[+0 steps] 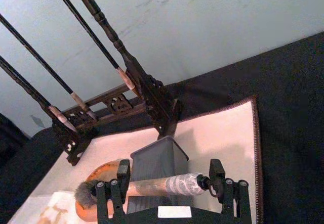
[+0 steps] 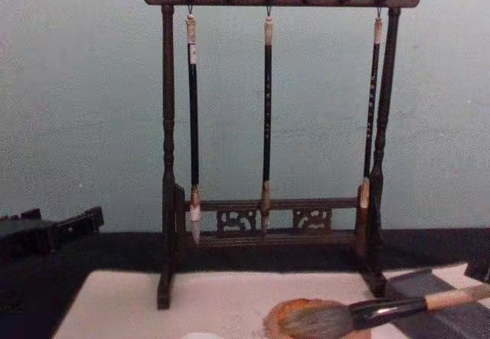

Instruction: Pick up the brush from the inkstone, write on the paper, then place the brush back to its original position.

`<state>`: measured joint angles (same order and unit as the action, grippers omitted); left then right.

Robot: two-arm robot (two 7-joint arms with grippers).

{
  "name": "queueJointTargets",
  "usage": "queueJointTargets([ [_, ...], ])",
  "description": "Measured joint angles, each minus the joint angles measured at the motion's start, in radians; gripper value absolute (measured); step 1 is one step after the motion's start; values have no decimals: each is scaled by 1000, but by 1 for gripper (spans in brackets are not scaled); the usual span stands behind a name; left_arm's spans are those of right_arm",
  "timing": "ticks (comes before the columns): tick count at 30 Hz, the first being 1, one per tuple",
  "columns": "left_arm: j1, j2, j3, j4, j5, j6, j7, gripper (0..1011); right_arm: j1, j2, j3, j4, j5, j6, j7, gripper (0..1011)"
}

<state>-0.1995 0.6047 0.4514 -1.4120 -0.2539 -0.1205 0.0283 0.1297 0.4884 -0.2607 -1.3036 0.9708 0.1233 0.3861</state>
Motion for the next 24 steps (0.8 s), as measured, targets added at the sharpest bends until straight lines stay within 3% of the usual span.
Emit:
queueJointTargets([
  [5,0,0,0,0,0,0,0,1002,0,0,1,0,0,0,0,1003],
  [11,0,0,0,0,0,0,0,1002,-1,-1,1,-1,0,0,0,894],
  [24,0,0,0,0,0,0,0,1002,-25,1,3,-28,21,-15,0,484],
])
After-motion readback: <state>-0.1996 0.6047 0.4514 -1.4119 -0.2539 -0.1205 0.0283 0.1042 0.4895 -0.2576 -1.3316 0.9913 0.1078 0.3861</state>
